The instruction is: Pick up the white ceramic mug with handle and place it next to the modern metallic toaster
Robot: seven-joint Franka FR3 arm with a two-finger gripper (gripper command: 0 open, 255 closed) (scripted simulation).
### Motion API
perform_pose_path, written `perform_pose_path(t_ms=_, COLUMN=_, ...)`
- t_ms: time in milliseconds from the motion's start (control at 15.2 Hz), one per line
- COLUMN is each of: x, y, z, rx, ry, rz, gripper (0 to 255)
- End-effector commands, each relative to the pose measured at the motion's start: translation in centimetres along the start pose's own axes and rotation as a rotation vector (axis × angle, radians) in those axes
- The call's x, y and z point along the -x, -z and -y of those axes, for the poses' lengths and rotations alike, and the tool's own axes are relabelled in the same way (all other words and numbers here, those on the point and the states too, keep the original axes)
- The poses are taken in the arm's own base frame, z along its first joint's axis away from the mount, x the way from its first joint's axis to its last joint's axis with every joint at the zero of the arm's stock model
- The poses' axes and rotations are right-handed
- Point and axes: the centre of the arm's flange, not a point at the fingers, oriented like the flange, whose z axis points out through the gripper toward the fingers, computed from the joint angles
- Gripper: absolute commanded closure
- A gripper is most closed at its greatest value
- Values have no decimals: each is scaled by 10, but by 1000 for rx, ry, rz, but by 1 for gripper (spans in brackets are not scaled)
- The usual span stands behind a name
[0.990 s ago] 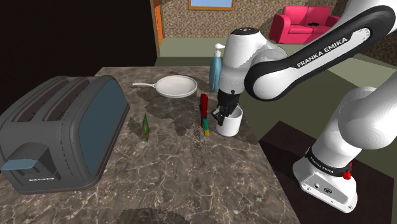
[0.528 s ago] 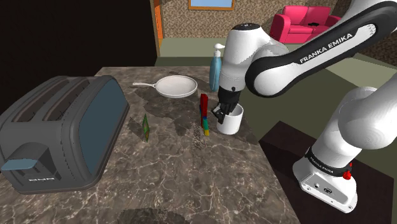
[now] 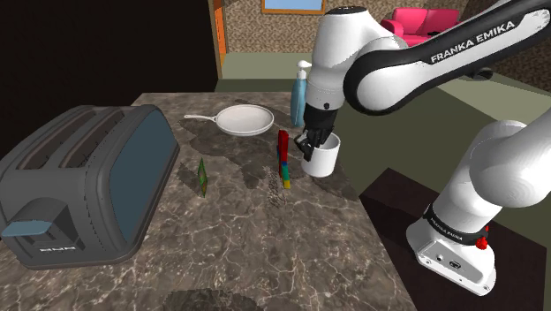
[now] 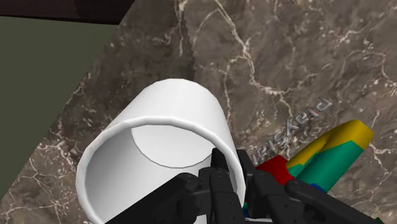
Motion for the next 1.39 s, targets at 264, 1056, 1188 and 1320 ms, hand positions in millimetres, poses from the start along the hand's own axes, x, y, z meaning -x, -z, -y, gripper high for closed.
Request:
perform_pose_path(t_ms=264, x=-2, y=33, z=-1, rx=0, ry=0, rz=0, gripper=255)
perform_pose_path(t_ms=1056, x=-8, y=96, z=-3, rx=0, ry=0, rz=0, gripper=255)
perform_pose_path(t_ms=1188, x=-9, y=107, z=-3, rx=0, ry=0, rz=0, gripper=255)
perform_pose_path(t_ms=1320, x=-10, y=117, z=-3, rx=0, ry=0, rz=0, gripper=255)
